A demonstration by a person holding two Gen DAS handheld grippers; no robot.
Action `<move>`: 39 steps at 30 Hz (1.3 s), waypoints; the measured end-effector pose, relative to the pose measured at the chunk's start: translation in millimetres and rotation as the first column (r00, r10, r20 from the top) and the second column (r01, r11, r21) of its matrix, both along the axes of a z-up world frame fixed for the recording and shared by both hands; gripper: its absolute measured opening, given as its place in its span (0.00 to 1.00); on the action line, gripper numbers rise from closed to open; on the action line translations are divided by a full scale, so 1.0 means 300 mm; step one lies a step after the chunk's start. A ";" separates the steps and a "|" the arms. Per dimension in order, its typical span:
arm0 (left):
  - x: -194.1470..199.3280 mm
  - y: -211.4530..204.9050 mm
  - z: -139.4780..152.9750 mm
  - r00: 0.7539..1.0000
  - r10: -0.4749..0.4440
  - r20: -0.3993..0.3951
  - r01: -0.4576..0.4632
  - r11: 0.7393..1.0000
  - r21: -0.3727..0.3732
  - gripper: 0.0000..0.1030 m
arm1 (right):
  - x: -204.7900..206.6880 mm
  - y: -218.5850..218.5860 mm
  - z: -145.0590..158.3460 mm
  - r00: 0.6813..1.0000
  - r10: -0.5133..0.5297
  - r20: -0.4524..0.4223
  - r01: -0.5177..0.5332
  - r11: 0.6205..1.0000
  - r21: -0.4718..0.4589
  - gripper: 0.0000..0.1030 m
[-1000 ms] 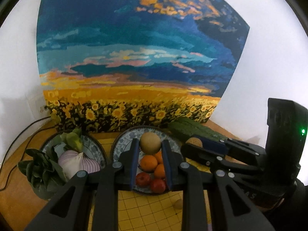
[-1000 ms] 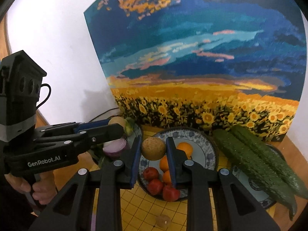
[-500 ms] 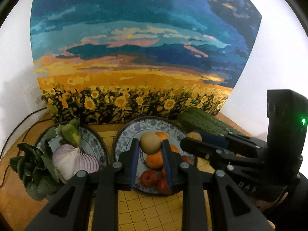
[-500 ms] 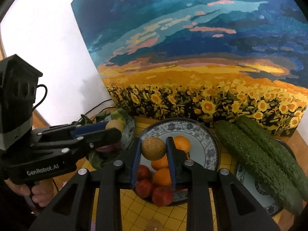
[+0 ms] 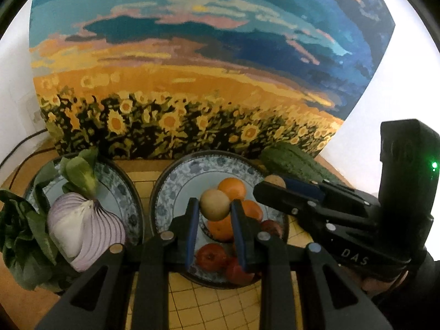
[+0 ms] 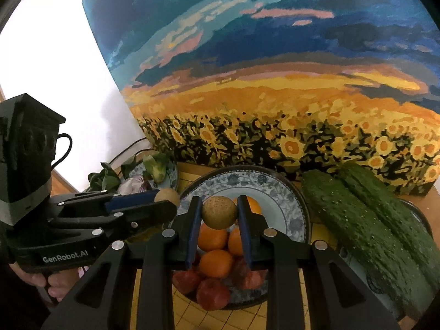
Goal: Organize fruits
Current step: 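Lower the right tool's potato onto the plate and open while the left tool places its potato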
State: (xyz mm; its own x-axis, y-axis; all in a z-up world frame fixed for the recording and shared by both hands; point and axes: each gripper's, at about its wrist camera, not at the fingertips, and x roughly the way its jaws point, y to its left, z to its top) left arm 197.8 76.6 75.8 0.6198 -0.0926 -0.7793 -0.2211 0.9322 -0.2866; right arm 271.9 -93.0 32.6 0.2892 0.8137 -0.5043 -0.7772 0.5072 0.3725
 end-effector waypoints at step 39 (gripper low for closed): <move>0.070 0.012 -0.166 0.983 0.075 -0.168 -0.084 0.996 -0.042 0.25 | 0.021 0.216 -0.056 0.992 0.122 -0.020 -0.124 0.986 -0.116 0.26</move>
State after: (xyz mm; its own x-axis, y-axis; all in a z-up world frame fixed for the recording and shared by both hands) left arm 218.8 80.4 25.9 0.4888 -0.0890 -0.8679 -0.3423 0.8954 -0.2846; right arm 278.3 -28.1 15.7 0.1836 0.7778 -0.6011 -0.8318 0.4488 0.3267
